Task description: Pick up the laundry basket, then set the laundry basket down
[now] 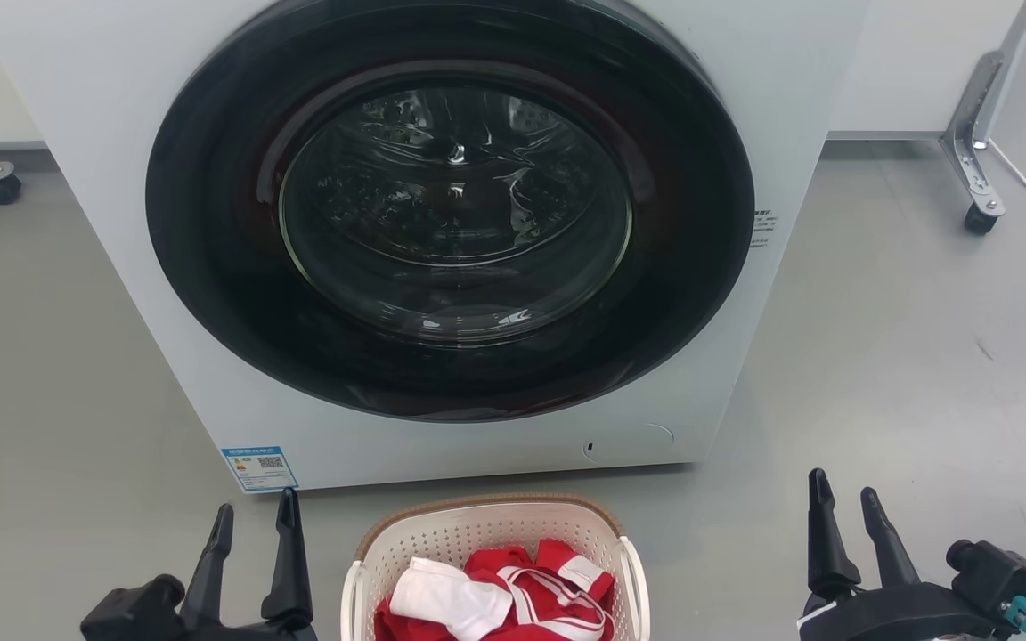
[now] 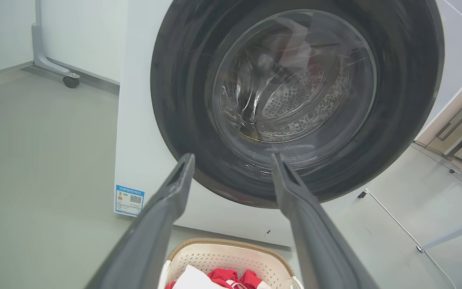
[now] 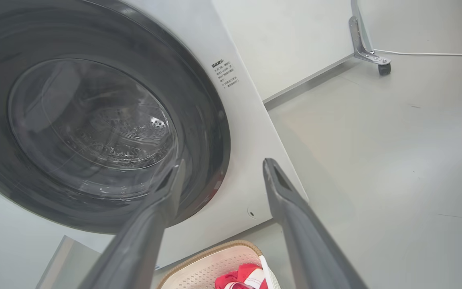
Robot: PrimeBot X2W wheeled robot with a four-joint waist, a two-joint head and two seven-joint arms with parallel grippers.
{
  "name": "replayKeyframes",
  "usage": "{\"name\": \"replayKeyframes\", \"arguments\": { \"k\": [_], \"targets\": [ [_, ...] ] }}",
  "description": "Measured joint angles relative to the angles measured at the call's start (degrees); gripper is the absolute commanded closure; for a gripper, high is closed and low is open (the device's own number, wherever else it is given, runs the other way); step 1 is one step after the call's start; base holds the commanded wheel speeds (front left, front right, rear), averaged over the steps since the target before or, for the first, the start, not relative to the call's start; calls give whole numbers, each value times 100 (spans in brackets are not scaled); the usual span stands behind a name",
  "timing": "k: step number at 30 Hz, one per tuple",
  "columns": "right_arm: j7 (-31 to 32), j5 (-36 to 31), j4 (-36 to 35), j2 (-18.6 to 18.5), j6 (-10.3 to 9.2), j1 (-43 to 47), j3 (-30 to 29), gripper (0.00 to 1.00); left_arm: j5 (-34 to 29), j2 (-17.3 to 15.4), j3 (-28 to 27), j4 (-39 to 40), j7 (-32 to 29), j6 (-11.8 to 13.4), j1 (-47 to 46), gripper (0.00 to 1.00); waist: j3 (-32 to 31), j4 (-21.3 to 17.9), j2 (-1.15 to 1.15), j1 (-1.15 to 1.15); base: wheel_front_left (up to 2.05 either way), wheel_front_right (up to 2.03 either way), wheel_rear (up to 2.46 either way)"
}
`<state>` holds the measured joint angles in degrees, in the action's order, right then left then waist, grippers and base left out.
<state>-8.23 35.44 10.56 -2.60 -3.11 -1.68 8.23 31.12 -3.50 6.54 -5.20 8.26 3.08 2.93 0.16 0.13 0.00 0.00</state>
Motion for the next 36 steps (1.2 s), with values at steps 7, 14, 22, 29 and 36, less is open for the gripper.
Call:
{"name": "replayKeyframes", "arguments": {
  "k": [7, 14, 22, 29, 36],
  "targets": [
    [-154, -566, -116, -1, -102, 1, 127, 0, -630, -2, 102, 126, 152, 99, 24, 0, 16, 4, 0, 0, 0, 0, 0],
    [-303, -1139, -248, -1, -202, 1, 222, 0, -1224, -3, 170, 272, 312, 203, 109, 0, 31, 6, 0, 0, 0, 0, 0],
    [-483, -1805, -348, -2, -303, 8, 325, 0, -1901, -3, 291, 416, 476, 299, 119, 0, 47, 14, 0, 0, 0, 0, 0],
    [-606, -2323, -464, -3, -403, 19, 403, 0, -2476, -3, 354, 543, 606, 404, 240, 0, 72, 19, 0, 0, 0, 0, 0],
    [-606, -2387, -466, -3, -403, 19, 397, 0, -2482, -2, 350, 548, 606, 404, 240, 0, 89, 23, 0, 0, 0, 0, 0]
  ]
}}
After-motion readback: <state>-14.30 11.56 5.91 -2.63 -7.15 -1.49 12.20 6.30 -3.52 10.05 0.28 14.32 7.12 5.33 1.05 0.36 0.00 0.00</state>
